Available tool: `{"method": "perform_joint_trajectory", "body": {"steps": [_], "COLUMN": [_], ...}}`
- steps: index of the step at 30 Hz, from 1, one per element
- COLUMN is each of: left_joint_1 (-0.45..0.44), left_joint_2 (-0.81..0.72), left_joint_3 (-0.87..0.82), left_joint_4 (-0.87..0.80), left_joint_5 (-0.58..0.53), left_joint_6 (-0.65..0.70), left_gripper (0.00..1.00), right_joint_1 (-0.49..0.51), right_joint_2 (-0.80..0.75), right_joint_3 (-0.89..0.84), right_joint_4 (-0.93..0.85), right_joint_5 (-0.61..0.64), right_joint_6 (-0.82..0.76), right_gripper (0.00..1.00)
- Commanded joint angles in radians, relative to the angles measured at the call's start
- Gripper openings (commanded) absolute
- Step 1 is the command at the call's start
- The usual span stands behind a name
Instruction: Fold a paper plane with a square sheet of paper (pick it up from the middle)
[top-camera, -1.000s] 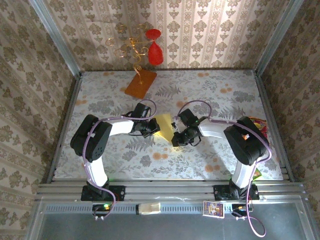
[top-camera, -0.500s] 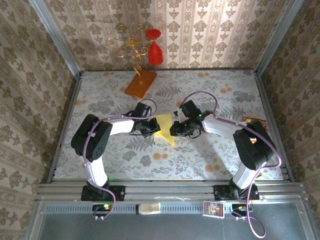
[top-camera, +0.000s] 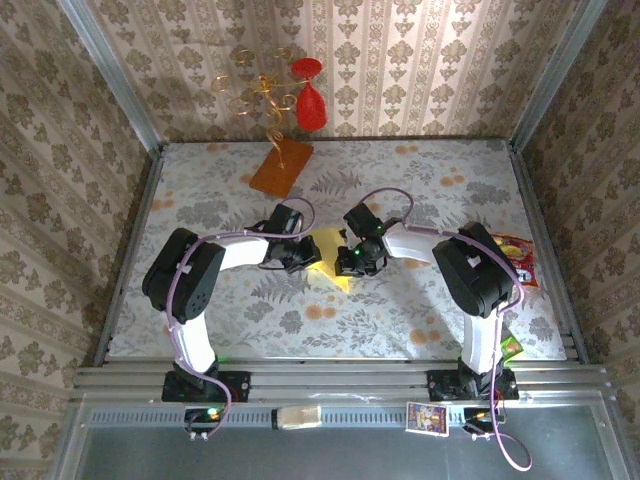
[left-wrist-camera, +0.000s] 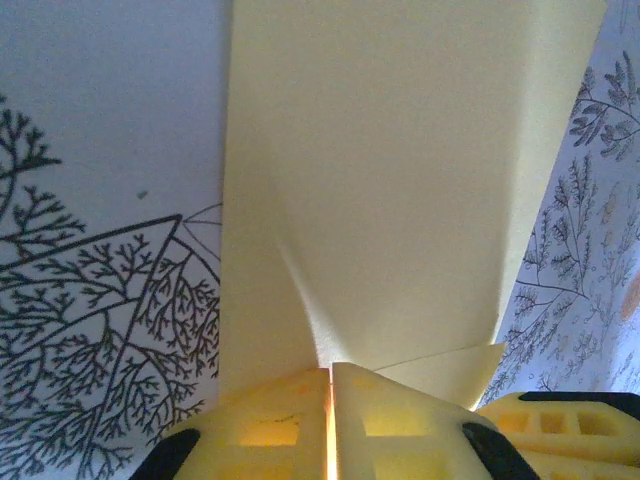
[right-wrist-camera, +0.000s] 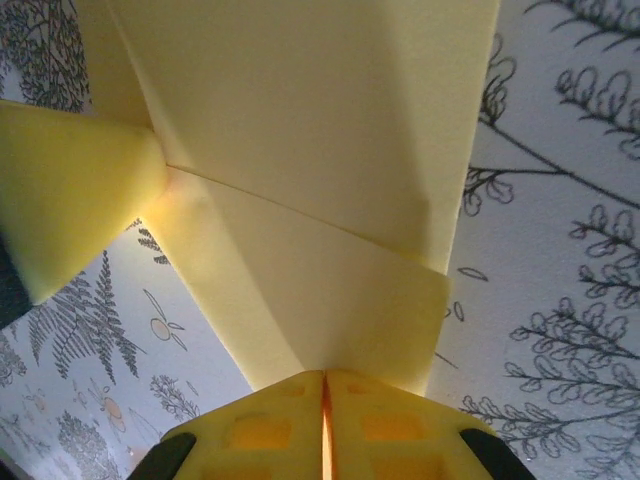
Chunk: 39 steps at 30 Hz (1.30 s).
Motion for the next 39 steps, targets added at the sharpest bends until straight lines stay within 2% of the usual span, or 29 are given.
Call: {"method": "perform_joint_trajectory", "body": {"steps": [1, 8, 19, 32, 39], "left_joint_1": [-0.003, -0.015, -0.101, -0.100, -0.058], "left_joint_2": [-0.030, -0.107, -0.044, 0.027, 0.008], "left_joint_3": [0.033, 0.058, -0.010, -0.051, -0.136], "left_joint_4": [-0.007, -0.013, 0.055, 0.082, 0.154], "left_joint_5": [-0.014, -0.030, -0.006, -0.042, -0.099], "left_joint_6": [0.041, 0.058, -0.023, -0.050, -0.061], "left_gripper": [0.11, 0.10, 0.06, 0.05, 0.07], "right_joint_1": [0.004, 0.004, 0.004, 0.004, 0.004], "right_joint_2": [0.037, 0.059, 0.074, 0.076, 0.088], "right_joint_3": [0.009, 0.011, 0.009, -0.006, -0.029], "right_joint_4": [-0.083, -0.118, -0.126, -0.130, -0.147], "right_joint_5": [0.057, 0.075, 0.080, 0.092, 0.127], "right_joint_6": [0.003, -0.017, -0.005, 0.005, -0.002], "right_gripper": [0.12, 0.10, 0.06, 0.05, 0.03]}}
